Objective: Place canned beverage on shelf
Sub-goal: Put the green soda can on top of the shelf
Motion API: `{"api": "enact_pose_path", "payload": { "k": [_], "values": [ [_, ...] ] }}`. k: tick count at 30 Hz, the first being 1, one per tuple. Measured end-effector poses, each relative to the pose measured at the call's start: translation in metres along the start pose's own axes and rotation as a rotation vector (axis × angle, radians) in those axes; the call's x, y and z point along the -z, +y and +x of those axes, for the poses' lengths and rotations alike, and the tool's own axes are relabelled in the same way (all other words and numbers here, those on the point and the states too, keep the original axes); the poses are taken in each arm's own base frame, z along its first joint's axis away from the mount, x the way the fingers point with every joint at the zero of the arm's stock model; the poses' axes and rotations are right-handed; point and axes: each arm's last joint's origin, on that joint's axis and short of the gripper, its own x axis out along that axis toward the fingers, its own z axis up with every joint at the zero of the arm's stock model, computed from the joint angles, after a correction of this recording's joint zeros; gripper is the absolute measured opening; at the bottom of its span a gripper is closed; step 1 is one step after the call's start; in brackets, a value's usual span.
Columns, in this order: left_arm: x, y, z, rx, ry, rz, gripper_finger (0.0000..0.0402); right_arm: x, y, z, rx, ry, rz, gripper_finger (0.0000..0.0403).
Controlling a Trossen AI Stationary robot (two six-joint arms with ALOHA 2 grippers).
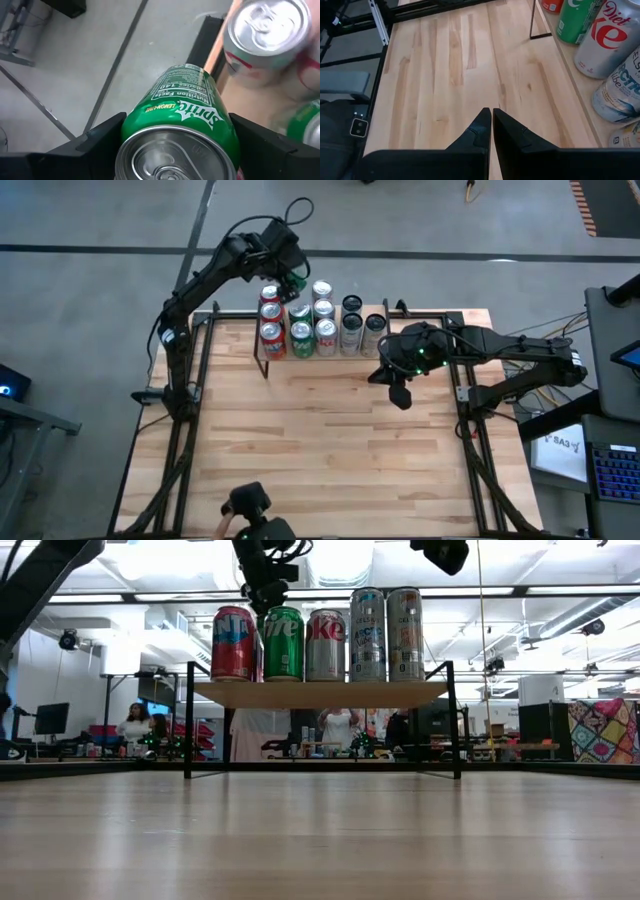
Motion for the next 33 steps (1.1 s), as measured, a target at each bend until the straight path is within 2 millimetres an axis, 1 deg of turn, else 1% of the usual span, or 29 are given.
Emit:
{"api": "enact_pose_path", "payload": {
  "k": [7,18,22,24,25,28,30,33],
  "values": [
    [0.004,-0.005,-0.001,0.021,0.045,0.013,0.0299,0.001,0.000,0.000,0.000,0.007,0.013,0.0009],
    [0.002,-0.006,-0.002,0.020,0.036,0.009,0.0299,0.001,0.000,0.000,0.000,0.008,0.015,0.0009],
    [-0.001,-0.007,-0.004,0.006,0.010,-0.002,0.0299,0.001,0.000,0.000,0.001,0.008,0.006,0.0009],
    [-0.003,-0.007,-0.012,-0.035,0.003,0.010,0.0299,0.001,0.000,0.000,0.001,0.007,-0.012,0.0009],
    [-0.003,-0.006,-0.019,-0.054,-0.022,0.009,0.0299,0.001,0.000,0.000,0.004,0.006,-0.023,0.0009],
    [-0.003,0.000,-0.049,-0.085,-0.138,-0.010,0.0299,0.000,-0.001,0.000,0.048,-0.004,-0.046,0.0009],
    [0.000,0.001,-0.068,-0.077,-0.189,-0.015,0.0299,0.000,-0.002,0.000,0.072,-0.008,-0.061,0.0009],
    [0.004,-0.005,-0.092,-0.017,-0.267,-0.011,0.0299,0.000,-0.002,0.000,0.076,-0.009,-0.074,0.0009]
  ]
}}
